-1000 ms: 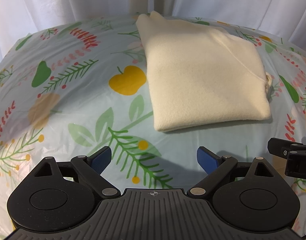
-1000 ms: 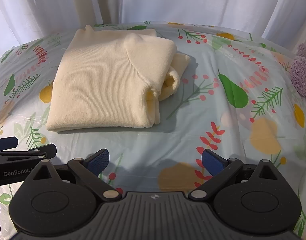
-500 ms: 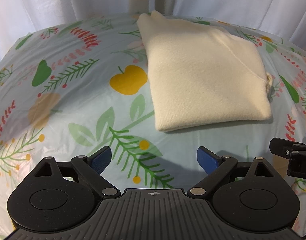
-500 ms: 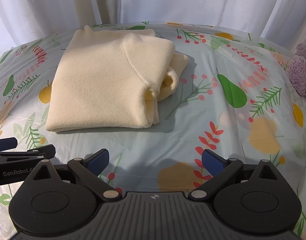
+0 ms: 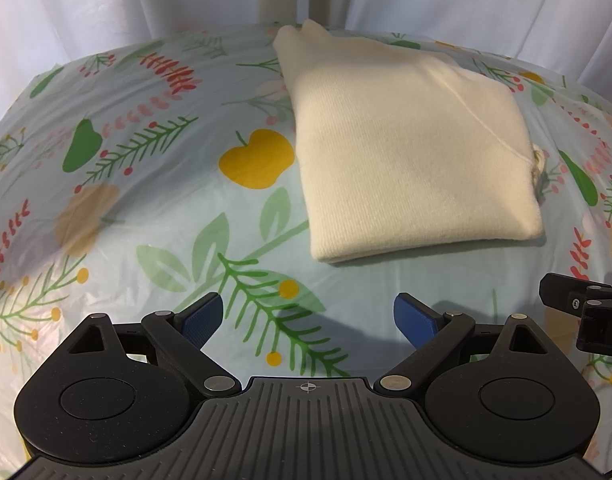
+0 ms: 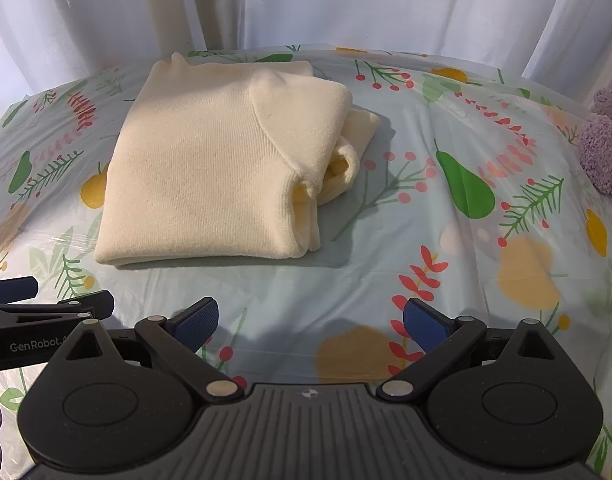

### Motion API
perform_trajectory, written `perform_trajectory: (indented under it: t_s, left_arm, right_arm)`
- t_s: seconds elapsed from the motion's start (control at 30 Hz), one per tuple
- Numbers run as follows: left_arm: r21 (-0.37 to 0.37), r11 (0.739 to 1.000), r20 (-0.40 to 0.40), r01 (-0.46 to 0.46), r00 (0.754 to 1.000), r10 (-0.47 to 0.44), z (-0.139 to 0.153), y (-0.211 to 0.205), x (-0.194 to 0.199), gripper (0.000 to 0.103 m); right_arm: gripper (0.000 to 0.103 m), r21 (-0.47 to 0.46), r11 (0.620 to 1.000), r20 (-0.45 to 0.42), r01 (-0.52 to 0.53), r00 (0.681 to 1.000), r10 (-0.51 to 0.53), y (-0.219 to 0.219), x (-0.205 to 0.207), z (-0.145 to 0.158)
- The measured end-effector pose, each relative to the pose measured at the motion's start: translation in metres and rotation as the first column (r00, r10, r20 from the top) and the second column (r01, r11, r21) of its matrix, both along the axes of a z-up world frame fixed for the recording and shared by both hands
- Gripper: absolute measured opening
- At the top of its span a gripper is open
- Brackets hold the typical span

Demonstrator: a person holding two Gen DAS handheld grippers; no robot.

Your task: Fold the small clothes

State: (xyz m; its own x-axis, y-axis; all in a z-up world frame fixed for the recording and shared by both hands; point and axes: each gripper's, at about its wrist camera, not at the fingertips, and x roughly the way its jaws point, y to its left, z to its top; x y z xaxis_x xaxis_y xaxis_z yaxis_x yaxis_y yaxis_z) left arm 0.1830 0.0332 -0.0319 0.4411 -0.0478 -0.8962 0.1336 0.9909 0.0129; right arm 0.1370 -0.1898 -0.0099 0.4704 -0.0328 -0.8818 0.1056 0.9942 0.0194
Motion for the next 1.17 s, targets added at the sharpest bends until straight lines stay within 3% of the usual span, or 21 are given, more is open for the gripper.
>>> perform_trajectory:
  t_s: [0.6, 0.73, 0.97, 1.17]
  left_arm:
    - [-0.003, 1.0, -0.007, 0.0, 1.0, 0.0, -0.0014, 0.0037, 0.0034, 0.096]
    - [-0.028, 1.0, 0.039, 0.011, 0.999, -0.01, 0.0022, 0.0057, -0.0002, 0.096]
    - [0.029, 0.999, 0.034, 0.027, 0.999, -0.028, -0.0008, 0.0007, 0.0009, 0.096]
    - [0.02, 0.999, 0.034, 0.031, 0.999, -0.032, 0.0007, 0.0012, 0.0005, 0.096]
  right_arm:
    - [0.099, -0.009, 1.0, -0.001, -0.008, 1.0, 0.008, 0.0006, 0.0019, 0.0004]
    - [0.099, -0.01, 1.0, -0.002, -0.007, 1.0, 0.007, 0.0005, 0.0022, 0.0]
    - [0.099, -0.009, 1.0, -0.002, -0.004, 1.0, 0.004, -0.0012, 0.0028, -0.0003]
    - [0.099, -0.014, 1.0, 0.001, -0.003, 1.0, 0.003, -0.0013, 0.0028, 0.0003]
